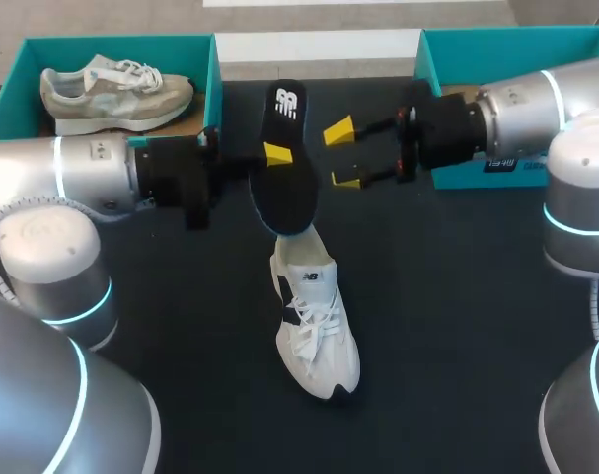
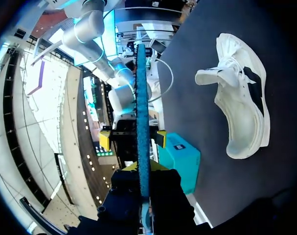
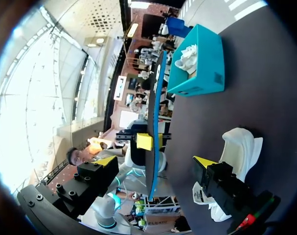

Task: Take the shoe out of the shoebox, open the shoe tongue, remove and reinsert the insole, then place the shoe into the shoebox

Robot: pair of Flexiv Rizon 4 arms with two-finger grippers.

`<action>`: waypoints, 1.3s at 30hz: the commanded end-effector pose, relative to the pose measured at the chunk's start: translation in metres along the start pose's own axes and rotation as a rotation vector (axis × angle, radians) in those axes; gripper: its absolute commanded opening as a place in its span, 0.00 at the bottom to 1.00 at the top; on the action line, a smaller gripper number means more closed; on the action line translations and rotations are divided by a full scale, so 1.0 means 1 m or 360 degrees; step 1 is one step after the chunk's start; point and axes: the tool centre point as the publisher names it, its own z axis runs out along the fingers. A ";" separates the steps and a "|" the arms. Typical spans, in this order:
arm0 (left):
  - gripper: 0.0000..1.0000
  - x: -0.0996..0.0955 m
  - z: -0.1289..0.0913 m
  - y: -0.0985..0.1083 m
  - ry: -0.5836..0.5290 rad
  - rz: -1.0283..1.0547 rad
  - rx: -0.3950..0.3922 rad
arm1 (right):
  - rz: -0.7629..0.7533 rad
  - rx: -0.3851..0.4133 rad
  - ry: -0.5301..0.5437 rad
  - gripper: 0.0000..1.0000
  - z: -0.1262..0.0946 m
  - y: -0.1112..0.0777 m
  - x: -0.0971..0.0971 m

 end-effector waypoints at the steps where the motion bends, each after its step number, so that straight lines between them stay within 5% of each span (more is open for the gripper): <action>1: 0.00 0.002 0.018 0.005 -0.0039 0.0011 -0.0016 | -0.0002 0.0003 0.0013 0.91 0.014 0.002 0.000; 5: 0.00 0.000 0.028 0.010 -0.0078 0.0029 -0.0036 | -0.0004 0.0016 0.0028 0.80 0.022 0.001 0.000; 6: 0.00 -0.001 0.030 0.011 -0.0088 0.0025 -0.0042 | -0.0006 0.0017 0.0034 0.52 0.023 0.001 0.000; 24: 0.00 0.000 0.041 0.016 -0.0121 0.0022 -0.0063 | -0.0016 0.0026 0.0072 0.25 0.030 0.001 -0.002; 30: 0.00 0.000 0.043 0.015 -0.0128 0.0021 -0.0066 | -0.0013 0.0032 0.0078 0.01 0.030 0.002 -0.003; 39: 0.00 -0.001 0.042 0.013 -0.0133 -0.0012 -0.0044 | -0.0002 0.0037 0.0076 0.00 0.030 0.004 -0.006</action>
